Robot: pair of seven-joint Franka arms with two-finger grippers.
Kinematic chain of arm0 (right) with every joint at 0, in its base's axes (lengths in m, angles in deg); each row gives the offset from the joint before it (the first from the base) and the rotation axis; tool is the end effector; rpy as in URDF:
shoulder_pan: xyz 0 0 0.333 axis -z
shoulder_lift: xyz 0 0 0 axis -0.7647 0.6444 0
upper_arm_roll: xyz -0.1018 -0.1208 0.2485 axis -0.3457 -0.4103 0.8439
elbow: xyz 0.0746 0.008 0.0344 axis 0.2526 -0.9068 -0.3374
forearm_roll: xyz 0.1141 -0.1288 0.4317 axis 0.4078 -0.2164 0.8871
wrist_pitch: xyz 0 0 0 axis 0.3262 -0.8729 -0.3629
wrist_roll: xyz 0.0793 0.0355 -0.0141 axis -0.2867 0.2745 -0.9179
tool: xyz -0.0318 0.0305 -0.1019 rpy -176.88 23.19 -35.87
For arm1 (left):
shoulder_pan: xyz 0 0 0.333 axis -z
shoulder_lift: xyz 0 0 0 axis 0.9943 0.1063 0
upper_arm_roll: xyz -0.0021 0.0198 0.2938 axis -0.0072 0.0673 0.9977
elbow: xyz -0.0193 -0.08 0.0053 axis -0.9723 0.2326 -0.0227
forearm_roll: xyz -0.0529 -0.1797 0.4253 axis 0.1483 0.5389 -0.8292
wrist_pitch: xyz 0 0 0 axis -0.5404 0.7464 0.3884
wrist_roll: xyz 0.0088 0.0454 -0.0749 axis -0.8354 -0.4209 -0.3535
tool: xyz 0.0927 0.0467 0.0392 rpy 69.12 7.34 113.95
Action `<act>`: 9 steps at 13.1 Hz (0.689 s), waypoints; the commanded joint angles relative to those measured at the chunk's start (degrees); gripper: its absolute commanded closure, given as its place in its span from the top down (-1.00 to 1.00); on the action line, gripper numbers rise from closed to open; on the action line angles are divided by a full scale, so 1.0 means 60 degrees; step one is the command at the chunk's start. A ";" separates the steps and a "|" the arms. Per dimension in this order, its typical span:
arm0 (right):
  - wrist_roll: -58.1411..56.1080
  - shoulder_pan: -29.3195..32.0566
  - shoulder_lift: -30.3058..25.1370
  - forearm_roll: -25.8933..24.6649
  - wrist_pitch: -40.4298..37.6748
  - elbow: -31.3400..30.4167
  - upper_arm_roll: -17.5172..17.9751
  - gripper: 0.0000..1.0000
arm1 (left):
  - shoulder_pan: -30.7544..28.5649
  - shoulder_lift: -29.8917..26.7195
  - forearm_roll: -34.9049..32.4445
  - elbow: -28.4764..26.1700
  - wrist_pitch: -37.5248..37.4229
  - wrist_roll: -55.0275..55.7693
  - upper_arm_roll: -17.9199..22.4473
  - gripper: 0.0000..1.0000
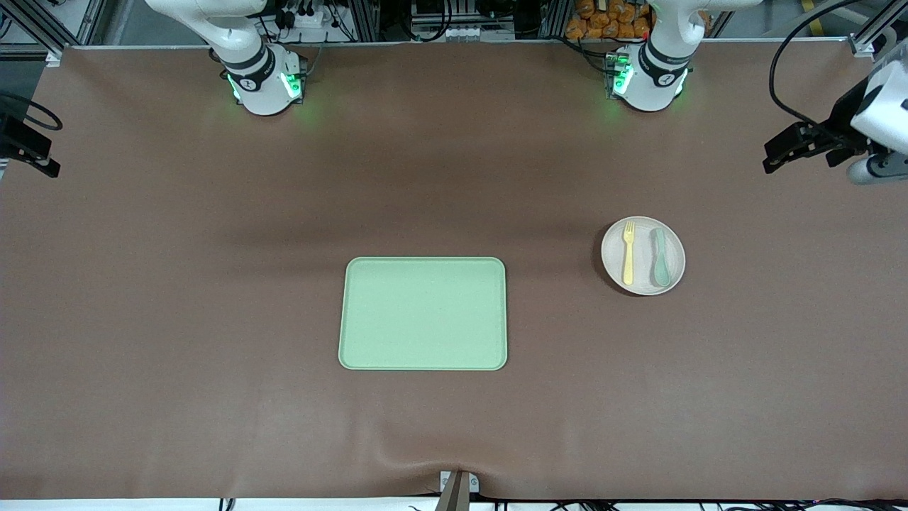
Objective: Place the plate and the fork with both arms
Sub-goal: 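Move the left gripper down to the rim of the white plate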
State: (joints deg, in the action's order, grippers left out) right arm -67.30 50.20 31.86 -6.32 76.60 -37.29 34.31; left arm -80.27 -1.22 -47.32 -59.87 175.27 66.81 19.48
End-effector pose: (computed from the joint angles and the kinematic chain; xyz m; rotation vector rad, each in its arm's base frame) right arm 0.6115 -0.0564 0.6613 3.1119 0.0894 0.0477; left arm 0.5957 -0.0371 0.5805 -3.1120 -0.1477 0.1001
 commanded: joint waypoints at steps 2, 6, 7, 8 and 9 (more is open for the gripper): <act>0.0027 0.0078 -0.0225 0.0169 0.0142 -0.0248 0.0073 1.00 | -0.0311 -0.0043 0.0044 -0.1574 0.1637 -0.0112 -0.0025 1.00; 0.0042 -0.0010 -0.0225 0.0154 0.0113 -0.0189 0.0102 1.00 | -0.0530 0.0087 0.0059 -0.4007 0.4481 -0.0112 -0.0010 1.00; 0.0042 0.0005 -0.0211 0.0154 0.0040 -0.0189 0.0088 1.00 | -0.0764 0.0422 0.0218 -0.4185 0.4732 -0.0112 -0.0039 1.00; 0.0042 0.0048 -0.0181 0.0154 0.0010 -0.0232 0.0088 1.00 | -0.0795 0.0643 0.0292 -0.4491 0.5068 -0.0112 -0.0025 1.00; 0.0056 0.0092 -0.0123 0.0154 0.0010 -0.0233 0.0073 1.00 | -0.0825 0.0747 0.0322 -0.4944 0.5753 -0.0112 -0.0025 1.00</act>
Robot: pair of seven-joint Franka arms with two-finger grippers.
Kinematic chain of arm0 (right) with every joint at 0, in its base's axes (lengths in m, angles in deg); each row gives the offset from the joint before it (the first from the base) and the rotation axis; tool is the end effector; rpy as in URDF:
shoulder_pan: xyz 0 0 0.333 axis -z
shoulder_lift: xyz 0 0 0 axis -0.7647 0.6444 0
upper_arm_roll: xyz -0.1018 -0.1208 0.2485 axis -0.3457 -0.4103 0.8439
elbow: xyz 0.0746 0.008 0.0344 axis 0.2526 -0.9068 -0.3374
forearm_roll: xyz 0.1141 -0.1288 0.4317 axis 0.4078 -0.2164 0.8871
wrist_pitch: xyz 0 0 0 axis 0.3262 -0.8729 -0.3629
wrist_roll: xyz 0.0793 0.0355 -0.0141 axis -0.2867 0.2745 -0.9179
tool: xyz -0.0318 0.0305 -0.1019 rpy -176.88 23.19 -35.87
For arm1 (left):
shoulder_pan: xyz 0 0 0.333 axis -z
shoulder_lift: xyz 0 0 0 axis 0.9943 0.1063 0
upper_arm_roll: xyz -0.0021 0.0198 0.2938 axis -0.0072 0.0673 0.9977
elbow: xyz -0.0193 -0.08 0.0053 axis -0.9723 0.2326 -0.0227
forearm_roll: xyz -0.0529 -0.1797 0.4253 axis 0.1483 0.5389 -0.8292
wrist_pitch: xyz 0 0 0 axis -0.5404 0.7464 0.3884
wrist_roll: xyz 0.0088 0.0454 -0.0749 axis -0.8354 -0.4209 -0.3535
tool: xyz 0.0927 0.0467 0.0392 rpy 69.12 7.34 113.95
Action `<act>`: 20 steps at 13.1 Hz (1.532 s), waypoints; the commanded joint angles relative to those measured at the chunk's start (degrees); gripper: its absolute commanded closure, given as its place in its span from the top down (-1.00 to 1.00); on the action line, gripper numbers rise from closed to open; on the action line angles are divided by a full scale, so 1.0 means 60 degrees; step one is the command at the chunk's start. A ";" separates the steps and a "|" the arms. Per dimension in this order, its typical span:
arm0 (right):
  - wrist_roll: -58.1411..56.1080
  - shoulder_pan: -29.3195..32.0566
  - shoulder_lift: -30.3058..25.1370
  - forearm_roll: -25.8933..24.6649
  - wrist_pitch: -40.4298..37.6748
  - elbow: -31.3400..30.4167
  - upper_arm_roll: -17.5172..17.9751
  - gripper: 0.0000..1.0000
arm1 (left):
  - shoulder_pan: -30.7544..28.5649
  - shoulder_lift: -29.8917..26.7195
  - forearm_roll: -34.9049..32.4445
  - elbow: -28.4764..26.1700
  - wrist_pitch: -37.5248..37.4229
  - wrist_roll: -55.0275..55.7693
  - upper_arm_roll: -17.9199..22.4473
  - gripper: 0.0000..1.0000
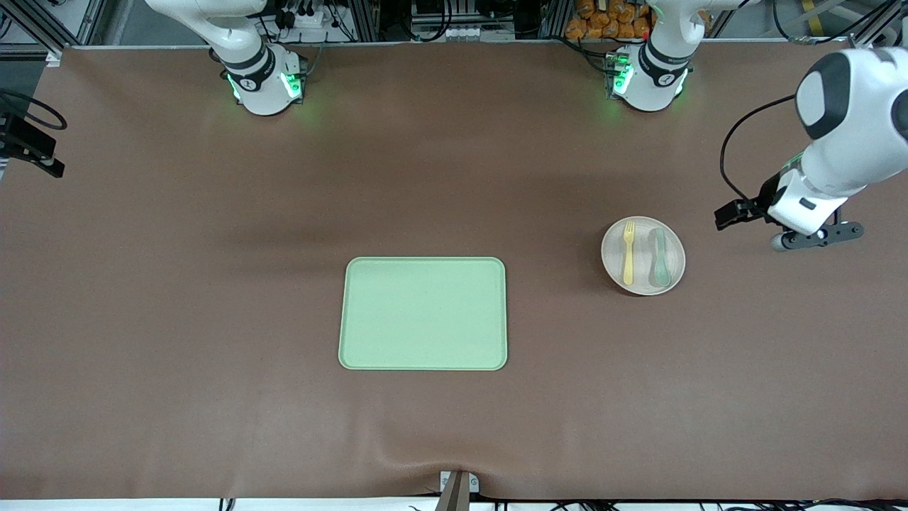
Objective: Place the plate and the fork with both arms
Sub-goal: 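Move the left gripper down to the rim of the white plate, then grasp the plate rim with the left gripper and lift it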
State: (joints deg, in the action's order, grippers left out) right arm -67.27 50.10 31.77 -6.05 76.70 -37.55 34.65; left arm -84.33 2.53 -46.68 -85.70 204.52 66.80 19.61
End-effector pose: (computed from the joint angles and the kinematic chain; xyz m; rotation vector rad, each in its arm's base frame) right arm 0.6118 -0.0512 0.6600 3.1165 0.1016 0.0469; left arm 0.5869 0.0049 0.3402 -3.1185 -0.2580 0.1123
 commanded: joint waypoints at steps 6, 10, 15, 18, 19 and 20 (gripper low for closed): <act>-0.0007 0.0080 0.0127 0.0153 0.0021 -0.0146 0.0015 1.00 | -0.0162 0.1863 0.0231 -0.1404 0.3462 -0.0125 -0.0061 0.85; 0.0007 -0.0052 0.0258 0.0051 0.0284 -0.0146 0.0030 1.00 | -0.0440 0.2524 0.0435 -0.1448 0.3992 -0.0125 -0.0105 0.45; -0.0066 -0.0139 0.0522 0.0124 0.0680 -0.0146 0.0059 1.00 | -0.0426 0.2846 0.1152 -0.1536 0.4007 -0.0140 -0.0134 0.28; -0.0066 -0.0243 0.0991 0.0080 0.0754 -0.0146 0.0059 1.00 | -0.0440 0.3168 0.1695 -0.1536 0.4182 -0.0417 -0.0252 0.21; -0.0080 -0.0271 0.1151 0.0066 0.0754 -0.0146 0.0059 1.00 | -0.0455 0.3271 0.1754 -0.1536 0.4226 -0.0520 -0.0252 0.18; -0.0080 -0.0301 0.1210 0.0036 0.0754 -0.0146 0.0059 1.00 | -0.0469 0.3373 0.1827 -0.1536 0.4284 -0.0608 -0.0252 0.17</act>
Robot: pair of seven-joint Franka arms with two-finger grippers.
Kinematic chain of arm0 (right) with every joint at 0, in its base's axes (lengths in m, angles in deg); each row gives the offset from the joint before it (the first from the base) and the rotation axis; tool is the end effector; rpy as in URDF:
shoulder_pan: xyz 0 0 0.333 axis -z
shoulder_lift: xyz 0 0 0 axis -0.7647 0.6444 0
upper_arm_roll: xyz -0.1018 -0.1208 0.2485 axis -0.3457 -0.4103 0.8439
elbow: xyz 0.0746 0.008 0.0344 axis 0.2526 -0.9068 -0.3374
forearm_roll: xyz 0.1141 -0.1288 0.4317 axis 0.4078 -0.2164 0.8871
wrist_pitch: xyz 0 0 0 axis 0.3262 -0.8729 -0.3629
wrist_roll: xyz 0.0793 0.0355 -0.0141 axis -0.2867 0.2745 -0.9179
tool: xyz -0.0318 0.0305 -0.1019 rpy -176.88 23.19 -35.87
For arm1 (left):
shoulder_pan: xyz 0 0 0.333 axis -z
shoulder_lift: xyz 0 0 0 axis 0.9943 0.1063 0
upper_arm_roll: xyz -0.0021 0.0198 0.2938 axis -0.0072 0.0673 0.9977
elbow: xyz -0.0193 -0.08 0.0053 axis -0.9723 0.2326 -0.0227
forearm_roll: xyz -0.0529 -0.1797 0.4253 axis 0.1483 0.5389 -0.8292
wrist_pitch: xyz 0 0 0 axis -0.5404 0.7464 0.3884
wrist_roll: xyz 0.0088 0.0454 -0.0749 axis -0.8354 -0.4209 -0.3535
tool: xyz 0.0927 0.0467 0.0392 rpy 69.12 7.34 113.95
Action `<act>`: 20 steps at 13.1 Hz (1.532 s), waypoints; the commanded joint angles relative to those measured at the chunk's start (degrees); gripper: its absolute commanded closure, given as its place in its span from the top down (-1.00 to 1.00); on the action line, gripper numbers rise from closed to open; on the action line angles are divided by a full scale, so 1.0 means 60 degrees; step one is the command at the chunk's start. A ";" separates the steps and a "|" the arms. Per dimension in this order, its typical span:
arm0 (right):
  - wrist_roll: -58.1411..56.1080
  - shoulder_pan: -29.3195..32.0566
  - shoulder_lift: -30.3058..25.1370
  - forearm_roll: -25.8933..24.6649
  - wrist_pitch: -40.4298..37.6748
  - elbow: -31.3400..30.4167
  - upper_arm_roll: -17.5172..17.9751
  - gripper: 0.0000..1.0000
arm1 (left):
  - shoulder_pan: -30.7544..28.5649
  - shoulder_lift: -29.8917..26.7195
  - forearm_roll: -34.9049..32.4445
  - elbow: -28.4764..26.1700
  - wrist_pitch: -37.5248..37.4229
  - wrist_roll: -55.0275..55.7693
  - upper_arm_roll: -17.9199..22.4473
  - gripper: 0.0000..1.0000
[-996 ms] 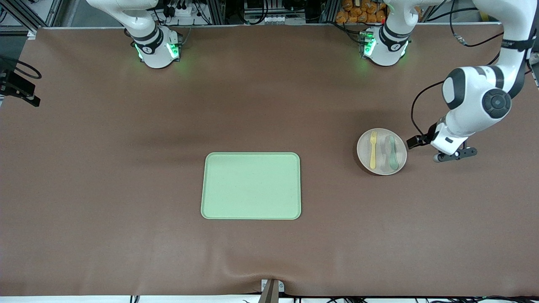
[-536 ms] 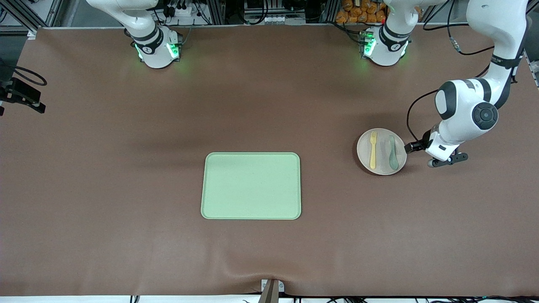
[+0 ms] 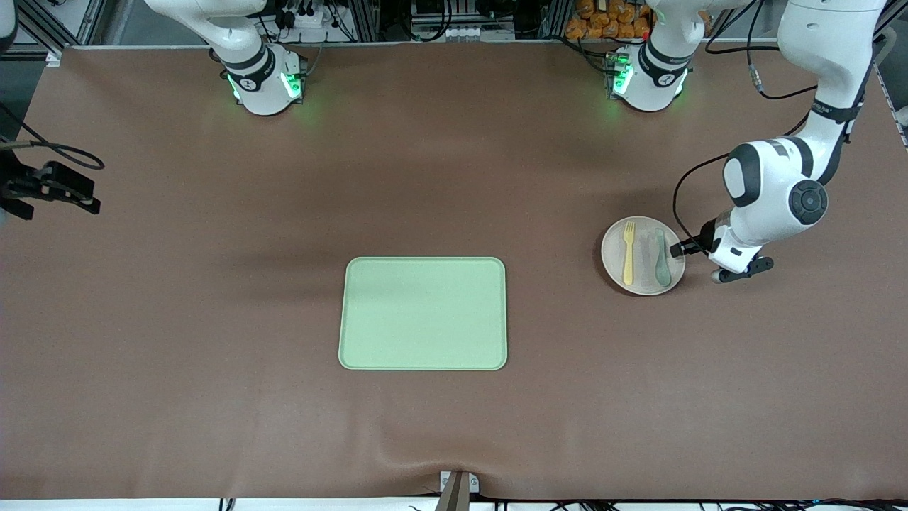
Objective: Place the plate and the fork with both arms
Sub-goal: 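Grasp the plate rim with the left gripper and lift it, then carry the plate with the left gripper onto the green tray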
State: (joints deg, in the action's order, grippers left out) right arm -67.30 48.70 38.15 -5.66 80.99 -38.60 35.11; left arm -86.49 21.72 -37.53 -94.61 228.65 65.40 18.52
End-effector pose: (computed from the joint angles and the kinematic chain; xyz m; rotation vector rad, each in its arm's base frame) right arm 0.6538 -0.0301 0.5862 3.1192 0.1570 -0.0373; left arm 0.5398 0.0136 0.1107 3.0172 0.4418 -0.2237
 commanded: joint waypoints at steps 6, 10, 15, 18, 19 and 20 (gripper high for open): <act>-0.0147 -0.0037 0.0792 0.0057 0.0141 0.0029 -0.0031 1.00 | -0.0446 0.0352 0.0448 -0.0051 0.0293 -0.0917 -0.0084 -0.05; -0.0075 -0.0022 0.0778 0.0131 0.0024 0.0029 -0.0031 1.00 | -0.0432 0.0411 0.1063 -0.0037 0.0293 -0.0917 -0.0348 -1.00; -0.0104 0.0080 0.0837 0.1039 0.0010 0.0044 -0.0075 1.00 | -0.0461 0.0177 0.1196 0.0284 0.0249 -0.1049 -0.0874 -1.00; -0.0089 -0.0008 0.0837 0.1010 0.0010 0.0102 -0.0061 1.00 | -0.0446 0.0118 0.1620 0.0811 0.0088 -0.1034 -0.1459 -1.00; -0.0089 0.0021 0.0837 0.1053 0.0024 0.0102 -0.0060 1.00 | -0.0446 0.0147 0.1708 0.1161 -0.0130 -0.0991 -0.1592 -1.00; -0.0089 0.0036 0.0837 0.1054 0.0024 0.0102 -0.0060 1.00 | -0.0446 0.0191 0.1767 0.1556 -0.0466 -0.0918 -0.1724 -1.00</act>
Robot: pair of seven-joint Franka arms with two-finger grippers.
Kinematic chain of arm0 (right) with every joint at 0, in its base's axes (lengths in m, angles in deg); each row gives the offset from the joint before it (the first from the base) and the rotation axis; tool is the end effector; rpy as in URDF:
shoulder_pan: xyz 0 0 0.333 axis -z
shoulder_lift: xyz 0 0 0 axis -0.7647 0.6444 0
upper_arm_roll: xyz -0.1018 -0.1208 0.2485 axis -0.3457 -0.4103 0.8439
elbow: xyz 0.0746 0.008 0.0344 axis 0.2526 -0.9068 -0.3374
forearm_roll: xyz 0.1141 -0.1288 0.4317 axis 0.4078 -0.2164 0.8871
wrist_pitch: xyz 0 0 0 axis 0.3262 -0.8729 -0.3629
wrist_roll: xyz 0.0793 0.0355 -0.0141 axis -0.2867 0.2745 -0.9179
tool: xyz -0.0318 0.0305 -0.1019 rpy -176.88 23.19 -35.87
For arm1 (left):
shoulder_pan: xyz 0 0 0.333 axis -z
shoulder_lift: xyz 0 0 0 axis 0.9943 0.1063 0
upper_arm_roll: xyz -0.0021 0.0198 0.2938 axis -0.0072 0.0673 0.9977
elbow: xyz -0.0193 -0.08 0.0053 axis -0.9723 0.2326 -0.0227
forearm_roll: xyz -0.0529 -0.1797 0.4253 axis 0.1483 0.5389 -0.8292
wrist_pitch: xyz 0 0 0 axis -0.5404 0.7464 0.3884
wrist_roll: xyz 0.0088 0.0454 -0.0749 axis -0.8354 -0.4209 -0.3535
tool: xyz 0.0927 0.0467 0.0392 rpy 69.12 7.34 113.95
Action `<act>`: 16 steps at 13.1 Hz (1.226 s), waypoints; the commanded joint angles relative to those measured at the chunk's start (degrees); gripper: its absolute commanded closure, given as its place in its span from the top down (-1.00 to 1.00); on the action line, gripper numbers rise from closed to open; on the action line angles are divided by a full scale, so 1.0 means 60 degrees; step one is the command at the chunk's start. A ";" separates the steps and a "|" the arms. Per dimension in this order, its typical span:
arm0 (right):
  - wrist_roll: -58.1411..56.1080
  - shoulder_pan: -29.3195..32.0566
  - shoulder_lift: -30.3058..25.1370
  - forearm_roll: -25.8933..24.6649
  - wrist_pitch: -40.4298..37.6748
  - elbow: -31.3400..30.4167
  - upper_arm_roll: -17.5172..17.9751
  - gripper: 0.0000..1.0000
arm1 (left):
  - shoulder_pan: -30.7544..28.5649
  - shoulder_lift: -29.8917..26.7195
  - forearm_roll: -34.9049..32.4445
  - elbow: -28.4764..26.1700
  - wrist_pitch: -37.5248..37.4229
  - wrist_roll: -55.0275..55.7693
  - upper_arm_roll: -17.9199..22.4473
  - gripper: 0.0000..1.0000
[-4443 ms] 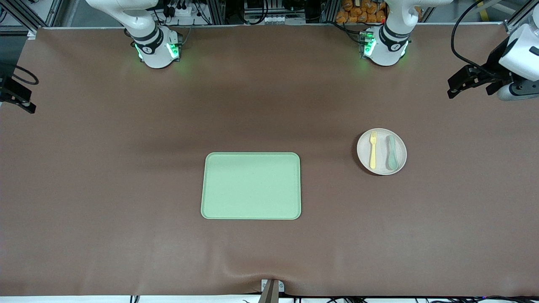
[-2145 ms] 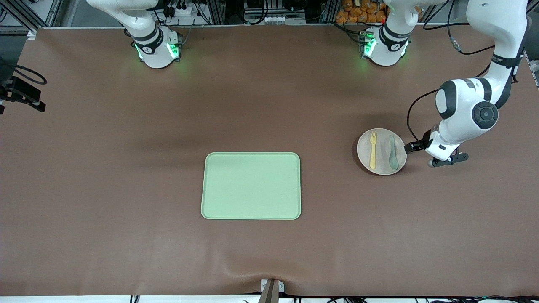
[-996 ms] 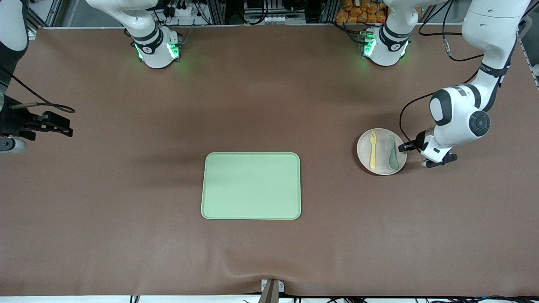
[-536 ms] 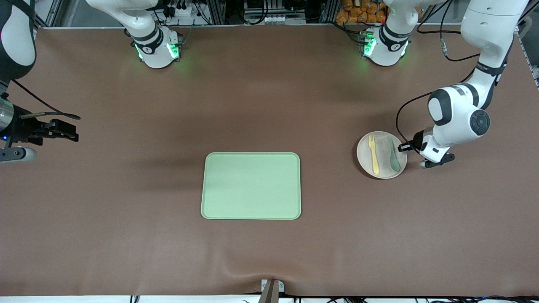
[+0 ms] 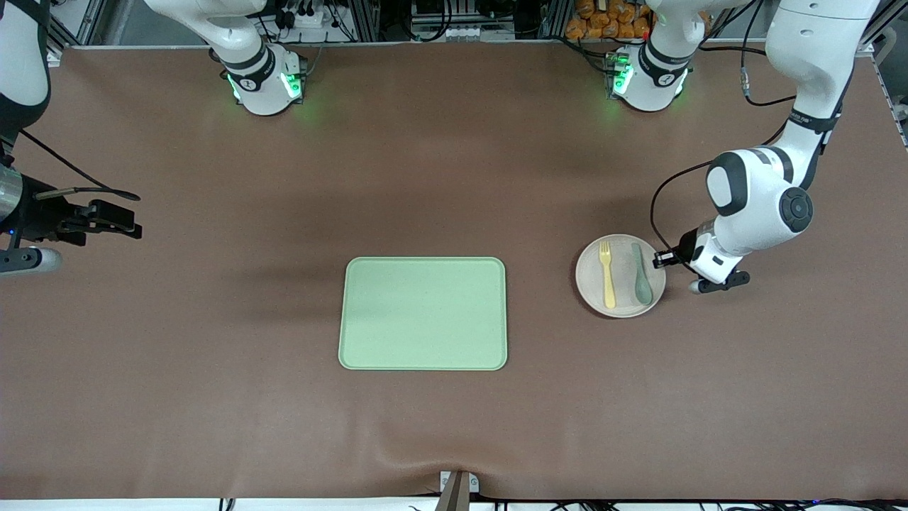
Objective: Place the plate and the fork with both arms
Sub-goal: 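Carry the plate with the left gripper onto the green tray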
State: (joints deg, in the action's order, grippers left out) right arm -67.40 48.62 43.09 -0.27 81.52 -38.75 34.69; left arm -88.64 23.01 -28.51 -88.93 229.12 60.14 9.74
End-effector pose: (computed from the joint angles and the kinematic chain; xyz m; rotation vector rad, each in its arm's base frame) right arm 0.6744 -0.0229 0.5286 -3.0586 -0.1432 0.1442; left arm 0.5802 -0.0567 0.1401 2.8882 0.3127 -0.1072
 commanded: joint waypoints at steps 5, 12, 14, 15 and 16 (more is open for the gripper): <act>-0.0074 0.0093 0.0013 0.0156 -0.0064 0.0127 -0.0005 1.00 | 0.0204 0.0313 0.0440 0.2471 -0.2130 0.0003 -0.0552 -1.00; -0.0044 0.0093 0.0028 0.0170 -0.0064 0.0127 -0.0005 1.00 | 0.1667 0.2449 0.0279 0.5545 -0.2218 0.2051 -0.0788 -1.00; -0.0044 0.0093 0.0042 0.0170 -0.0064 0.0127 -0.0005 1.00 | 0.2063 0.3079 0.0264 0.6352 -0.2218 0.2448 -0.0788 -1.00; -0.0059 0.0093 0.0042 0.0185 -0.0064 0.0127 -0.0005 1.00 | 0.2166 0.3373 0.0307 0.6689 -0.2204 0.2595 -0.0788 -1.00; -0.0059 0.0093 0.0042 0.0171 -0.0050 0.0127 -0.0005 1.00 | 0.2284 0.3694 0.0337 0.7113 -0.2204 0.2814 -0.0788 -1.00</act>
State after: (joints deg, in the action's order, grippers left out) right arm -67.40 48.73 43.11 -0.10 81.53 -38.69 34.56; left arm -76.11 40.33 -26.95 -53.42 217.34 74.80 4.79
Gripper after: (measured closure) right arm 0.000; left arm 0.952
